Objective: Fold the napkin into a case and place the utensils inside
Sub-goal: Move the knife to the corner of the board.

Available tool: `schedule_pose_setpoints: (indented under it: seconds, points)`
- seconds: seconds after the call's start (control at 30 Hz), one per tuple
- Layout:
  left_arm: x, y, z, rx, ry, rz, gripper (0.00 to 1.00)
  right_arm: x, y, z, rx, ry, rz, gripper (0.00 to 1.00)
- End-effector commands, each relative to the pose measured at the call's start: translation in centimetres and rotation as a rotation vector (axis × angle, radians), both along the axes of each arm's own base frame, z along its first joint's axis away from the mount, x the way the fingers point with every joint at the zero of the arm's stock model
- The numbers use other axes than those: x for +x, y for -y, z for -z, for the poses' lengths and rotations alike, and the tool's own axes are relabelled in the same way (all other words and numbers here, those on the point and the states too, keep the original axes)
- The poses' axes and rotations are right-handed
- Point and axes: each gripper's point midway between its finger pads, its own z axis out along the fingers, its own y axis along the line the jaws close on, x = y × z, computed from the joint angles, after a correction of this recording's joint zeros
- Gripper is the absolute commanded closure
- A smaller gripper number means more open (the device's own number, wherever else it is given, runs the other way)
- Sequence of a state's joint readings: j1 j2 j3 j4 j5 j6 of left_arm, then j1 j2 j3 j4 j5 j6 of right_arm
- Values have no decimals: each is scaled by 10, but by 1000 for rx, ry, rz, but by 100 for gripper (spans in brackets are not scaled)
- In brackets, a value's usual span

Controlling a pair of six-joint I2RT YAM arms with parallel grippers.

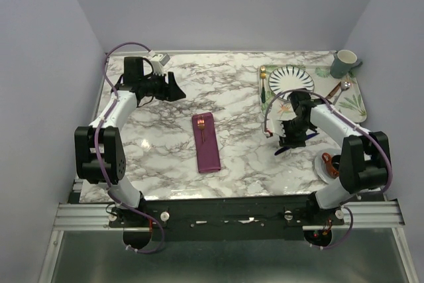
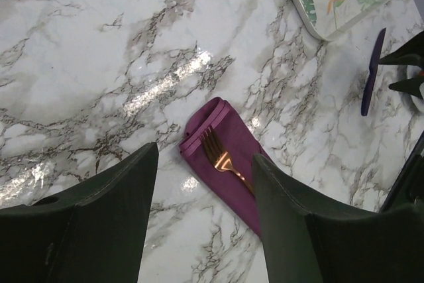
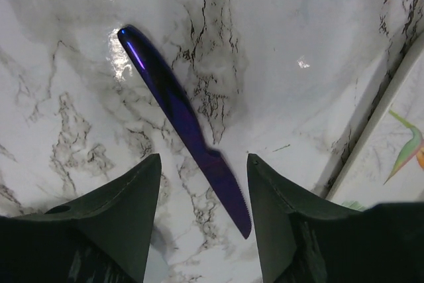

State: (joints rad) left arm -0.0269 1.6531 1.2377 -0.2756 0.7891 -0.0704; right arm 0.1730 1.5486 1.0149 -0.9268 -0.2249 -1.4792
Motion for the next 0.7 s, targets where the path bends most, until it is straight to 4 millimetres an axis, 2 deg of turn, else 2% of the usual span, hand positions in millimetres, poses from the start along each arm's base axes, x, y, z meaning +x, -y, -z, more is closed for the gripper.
schedule_pose_setpoints:
  seconds: [0.0,0.23,0.37,0.4,0.57,0.6,0.67]
  points:
    - [1,2,-14,-5,28,14,32,7,4,20,-34,28,-115,38]
    - [1,1,-14,3,28,4,31,2,7,38,-55,-10,-181,43]
    - [3,-1,-15,10,32,-3,32,-8,4,48,-43,-27,-233,60]
    - [3,-1,-14,14,33,-8,32,-12,0,48,-40,-32,-259,66]
    - [5,-5,-14,16,30,-29,32,-37,-24,54,-10,-69,-361,80]
    - [6,-6,-15,12,29,-35,32,-43,-35,55,-6,-76,-395,85]
    - [7,-8,-16,6,29,-46,32,-50,-49,53,29,-86,-435,88]
